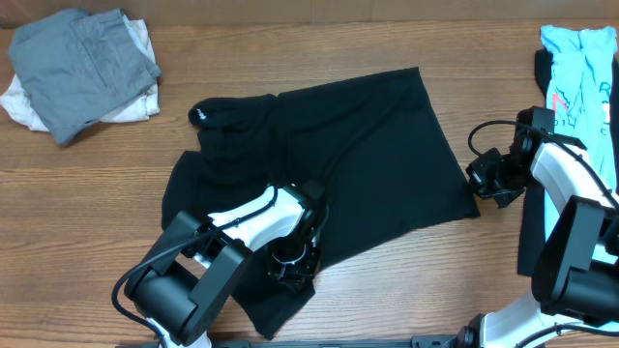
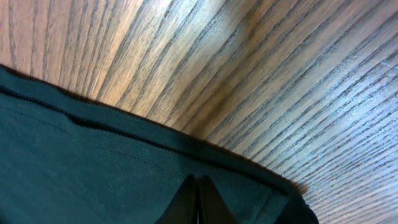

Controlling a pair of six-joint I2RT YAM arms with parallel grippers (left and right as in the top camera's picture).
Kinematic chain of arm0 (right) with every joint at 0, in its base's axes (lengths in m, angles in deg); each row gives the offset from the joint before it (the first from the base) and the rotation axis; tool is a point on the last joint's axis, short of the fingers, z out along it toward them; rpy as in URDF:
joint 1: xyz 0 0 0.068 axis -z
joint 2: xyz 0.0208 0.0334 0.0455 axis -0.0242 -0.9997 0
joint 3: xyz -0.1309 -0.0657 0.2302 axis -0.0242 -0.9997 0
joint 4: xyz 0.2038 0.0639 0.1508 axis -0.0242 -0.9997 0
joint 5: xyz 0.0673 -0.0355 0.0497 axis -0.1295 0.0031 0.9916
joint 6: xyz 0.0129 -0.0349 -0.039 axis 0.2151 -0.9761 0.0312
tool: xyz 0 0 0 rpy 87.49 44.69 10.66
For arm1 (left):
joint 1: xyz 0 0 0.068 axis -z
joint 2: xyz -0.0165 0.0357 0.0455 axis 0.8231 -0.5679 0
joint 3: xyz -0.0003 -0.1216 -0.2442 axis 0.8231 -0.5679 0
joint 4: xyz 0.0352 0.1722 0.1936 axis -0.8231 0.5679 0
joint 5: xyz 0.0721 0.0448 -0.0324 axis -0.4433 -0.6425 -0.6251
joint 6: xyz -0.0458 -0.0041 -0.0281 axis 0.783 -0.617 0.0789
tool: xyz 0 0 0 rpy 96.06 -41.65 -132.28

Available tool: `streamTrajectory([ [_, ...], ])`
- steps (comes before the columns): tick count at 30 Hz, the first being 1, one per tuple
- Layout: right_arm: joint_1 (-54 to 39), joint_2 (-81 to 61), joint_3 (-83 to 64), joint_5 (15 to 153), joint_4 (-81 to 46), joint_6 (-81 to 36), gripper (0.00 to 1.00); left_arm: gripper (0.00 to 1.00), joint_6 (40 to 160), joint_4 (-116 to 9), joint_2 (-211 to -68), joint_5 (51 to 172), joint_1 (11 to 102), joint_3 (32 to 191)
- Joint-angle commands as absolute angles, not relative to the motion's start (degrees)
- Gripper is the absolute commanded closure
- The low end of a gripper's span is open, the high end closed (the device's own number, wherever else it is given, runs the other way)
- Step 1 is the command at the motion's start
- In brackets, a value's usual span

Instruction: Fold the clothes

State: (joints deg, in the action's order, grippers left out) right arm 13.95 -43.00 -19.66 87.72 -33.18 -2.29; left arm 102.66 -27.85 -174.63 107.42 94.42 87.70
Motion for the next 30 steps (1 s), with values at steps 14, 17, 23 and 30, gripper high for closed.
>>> streamTrajectory([
  [14,12.7,-43.1,-5.1,91.8,-43.0,-14.6,0.60,0.37,105.0,-26.1,-152.5,96.0,93.6,92.0],
  [17,10.7,-43.1,-3.4,94.7,-44.6,-18.4,0.34,0.26,109.6,-24.8,-152.5,91.5,91.6,92.0],
  [23,3.9,-43.3,-5.7,94.2,-45.2,-18.6,0.61,0.22,110.7,-22.8,-155.0,89.8,82.1,91.9],
  [30,-1.4,-43.3,-7.2,90.5,-43.8,-15.5,0.77,0.57,107.4,-25.7,-162.0,89.7,73.6,91.9],
])
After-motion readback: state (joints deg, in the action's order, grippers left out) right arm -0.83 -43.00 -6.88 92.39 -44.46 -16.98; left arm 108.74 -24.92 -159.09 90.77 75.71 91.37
